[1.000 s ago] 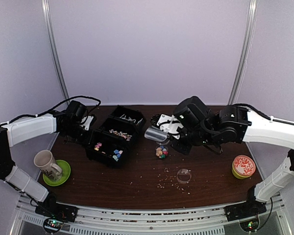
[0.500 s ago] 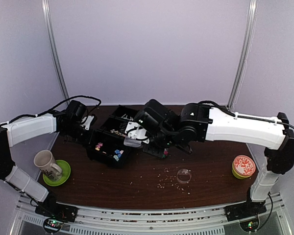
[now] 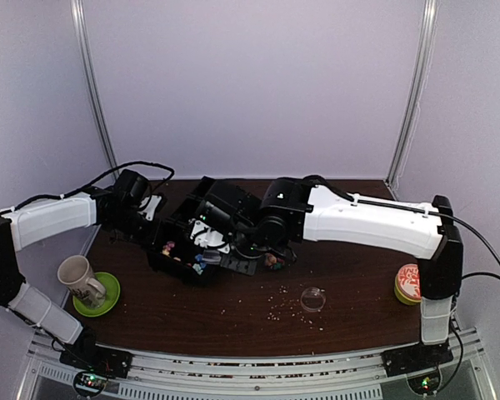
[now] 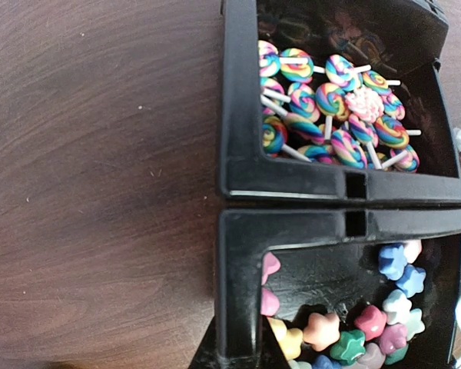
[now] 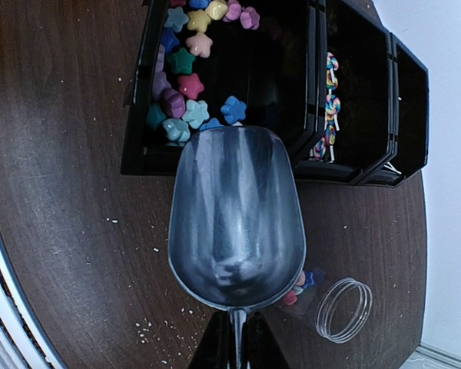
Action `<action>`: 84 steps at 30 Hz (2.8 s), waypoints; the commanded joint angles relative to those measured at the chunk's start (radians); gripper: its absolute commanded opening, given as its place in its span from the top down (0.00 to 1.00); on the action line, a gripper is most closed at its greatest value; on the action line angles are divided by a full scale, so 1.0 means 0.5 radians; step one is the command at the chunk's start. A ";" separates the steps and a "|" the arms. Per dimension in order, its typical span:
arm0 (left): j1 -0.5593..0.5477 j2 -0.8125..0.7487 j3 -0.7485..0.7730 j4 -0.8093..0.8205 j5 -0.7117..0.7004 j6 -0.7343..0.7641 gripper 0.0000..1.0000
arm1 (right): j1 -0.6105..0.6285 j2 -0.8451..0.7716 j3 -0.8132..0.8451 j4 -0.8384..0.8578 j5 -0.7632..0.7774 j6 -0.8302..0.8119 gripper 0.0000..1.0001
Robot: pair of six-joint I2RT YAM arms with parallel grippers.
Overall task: Pack the candies
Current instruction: Scoop the fake candies from the storage box.
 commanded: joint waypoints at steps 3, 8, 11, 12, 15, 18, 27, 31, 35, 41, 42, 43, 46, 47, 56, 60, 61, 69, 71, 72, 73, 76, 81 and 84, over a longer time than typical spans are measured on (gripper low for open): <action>-0.073 -0.152 0.172 0.312 -0.017 0.053 1.00 | 0.010 0.137 0.169 -0.141 -0.045 0.049 1.00; -0.114 -0.159 0.178 0.311 -0.052 0.081 1.00 | 0.010 0.268 0.264 -0.190 -0.066 0.059 1.00; -0.141 -0.167 0.183 0.311 -0.074 0.102 1.00 | 0.010 0.331 0.306 -0.188 -0.086 0.072 1.00; -0.149 -0.168 0.182 0.311 -0.077 0.107 1.00 | 0.007 0.351 0.319 -0.191 -0.088 0.073 1.00; -0.167 -0.175 0.186 0.318 -0.059 0.113 1.00 | 0.007 0.422 0.373 -0.202 -0.094 0.085 1.00; -0.177 -0.192 0.174 0.351 -0.025 0.122 1.00 | 0.007 0.487 0.440 -0.215 -0.104 0.086 1.00; -0.187 -0.291 0.105 0.498 0.111 0.129 1.00 | 0.004 0.664 0.569 -0.099 -0.236 0.090 1.00; -0.187 -0.291 0.104 0.506 0.124 0.127 1.00 | 0.004 0.694 0.522 0.063 -0.296 0.104 1.00; -0.186 -0.304 0.094 0.533 0.161 0.128 1.00 | 0.001 0.694 0.430 0.262 -0.386 0.126 1.00; -0.187 -0.328 0.074 0.559 0.171 0.129 1.00 | 0.000 0.668 0.222 0.553 -0.485 0.144 1.00; -0.186 -0.330 0.076 0.562 0.174 0.129 1.00 | 0.002 0.653 0.166 0.617 -0.501 0.143 1.00; -0.187 -0.333 0.073 0.567 0.176 0.128 1.00 | 0.002 0.634 0.094 0.682 -0.518 0.145 1.00; -0.188 -0.339 0.068 0.572 0.165 0.127 1.00 | -0.001 0.553 -0.140 0.954 -0.573 0.150 1.00; -0.183 -0.340 0.067 0.570 0.157 0.127 1.00 | -0.002 0.519 -0.229 1.054 -0.596 0.153 1.00; -0.123 -0.314 0.076 0.543 0.164 0.083 1.00 | -0.028 0.263 -0.758 1.804 -0.716 0.265 1.00; -0.120 -0.299 0.088 0.496 0.089 0.083 1.00 | -0.045 0.164 -0.859 1.897 -0.637 0.290 1.00; -0.120 -0.290 0.096 0.473 0.064 0.081 1.00 | -0.048 0.131 -0.884 1.911 -0.615 0.292 1.00; -0.098 -0.224 0.134 0.401 0.022 0.068 1.00 | -0.068 -0.122 -1.105 1.976 -0.434 0.249 1.00; -0.092 -0.218 0.137 0.396 0.024 0.066 1.00 | -0.084 -0.187 -1.185 2.042 -0.441 0.250 1.00; -0.089 -0.215 0.137 0.394 0.027 0.065 1.00 | -0.095 -0.217 -1.226 2.080 -0.445 0.253 1.00; -0.090 -0.211 0.138 0.394 0.029 0.065 1.00 | -0.105 -0.247 -1.262 2.113 -0.457 0.259 1.00; -0.089 -0.202 0.139 0.389 0.035 0.065 1.00 | -0.128 -0.315 -1.326 2.182 -0.469 0.276 1.00; -0.088 -0.195 0.144 0.382 0.032 0.068 1.00 | -0.149 -0.390 -1.348 2.181 -0.433 0.249 1.00; -0.087 -0.192 0.142 0.379 0.028 0.068 1.00 | -0.153 -0.423 -1.356 2.159 -0.400 0.225 1.00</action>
